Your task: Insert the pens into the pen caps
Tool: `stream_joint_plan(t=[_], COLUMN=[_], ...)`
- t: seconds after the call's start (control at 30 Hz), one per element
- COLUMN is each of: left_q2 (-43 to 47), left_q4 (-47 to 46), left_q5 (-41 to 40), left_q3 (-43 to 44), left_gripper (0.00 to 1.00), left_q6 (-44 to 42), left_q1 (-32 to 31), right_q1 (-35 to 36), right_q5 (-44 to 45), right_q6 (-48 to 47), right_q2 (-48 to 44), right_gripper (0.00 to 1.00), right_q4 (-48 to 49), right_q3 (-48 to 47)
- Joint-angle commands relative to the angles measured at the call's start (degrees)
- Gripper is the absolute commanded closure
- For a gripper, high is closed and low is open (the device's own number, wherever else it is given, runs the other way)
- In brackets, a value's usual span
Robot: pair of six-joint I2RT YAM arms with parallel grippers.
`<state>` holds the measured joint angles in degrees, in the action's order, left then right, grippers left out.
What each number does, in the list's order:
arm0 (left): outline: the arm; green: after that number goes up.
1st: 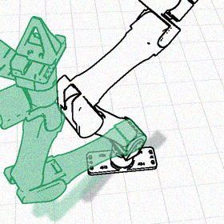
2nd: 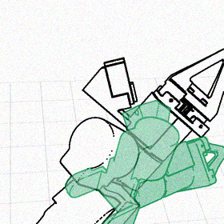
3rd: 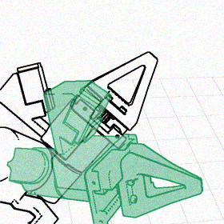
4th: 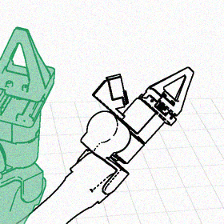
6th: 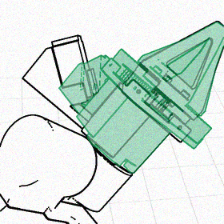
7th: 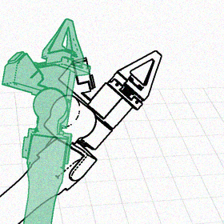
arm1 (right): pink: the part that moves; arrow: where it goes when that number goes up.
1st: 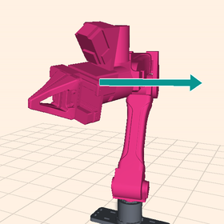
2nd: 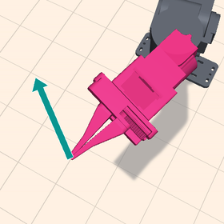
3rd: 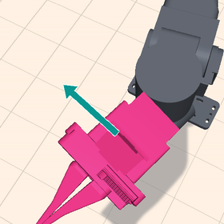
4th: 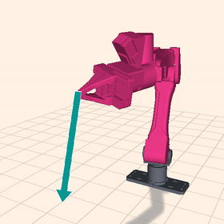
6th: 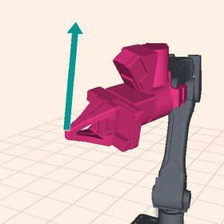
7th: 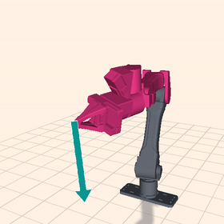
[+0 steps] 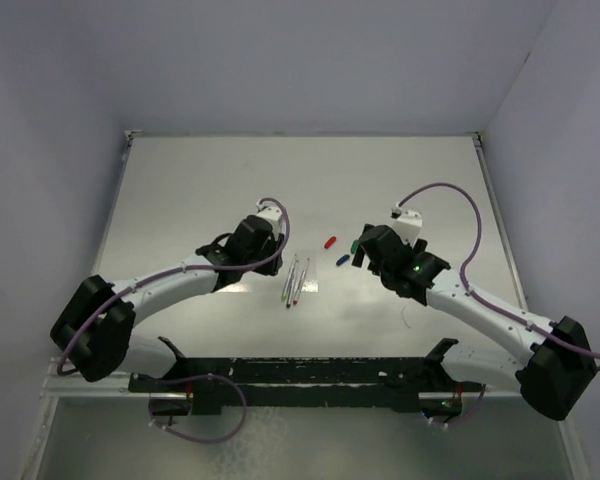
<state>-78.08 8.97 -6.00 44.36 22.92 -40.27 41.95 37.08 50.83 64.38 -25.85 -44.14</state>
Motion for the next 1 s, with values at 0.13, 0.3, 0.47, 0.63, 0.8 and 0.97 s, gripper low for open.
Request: stream_joint_plan(t=[0.13,0.3,0.47,0.63,0.8,0.97], left_q2=[-6.73,-10.23,-12.37,-14.2,-15.97,-17.97], left_q4=[1.4,1.31,0.76,0.7,0.77,3.14], left_q5=[-4.45,-6.01,-6.66,-7.46,-8.45,-8.9], left_q3=[3.18,4.65,5.78,6.47,7.15,9.18], left_gripper=[0.62,0.62,0.62,0.62,0.62,0.62], left_q6=[0.44,1.66,1.62,1.4,1.43,1.6], left_q1=[-6.27,-8.38,-8.85,-8.86,-8.84,-8.86], right_q1=[0.06,0.01,0.06,0.06,0.06,-0.01], right_q5=[1.41,1.64,1.59,1.37,1.17,0.74], right_q6=[-4.37,-4.29,-4.27,-4.24,-4.21,-4.17], right_q2=[-5.25,-5.64,-5.36,-5.23,-5.14,-4.81], right_gripper=[0.0,0.0,0.0,0.0,0.0,0.0], right_q4=[5.41,4.55,4.57,4.58,5.0,5.1], right_q3=[3.06,2.92,3.08,3.36,3.36,3.26])
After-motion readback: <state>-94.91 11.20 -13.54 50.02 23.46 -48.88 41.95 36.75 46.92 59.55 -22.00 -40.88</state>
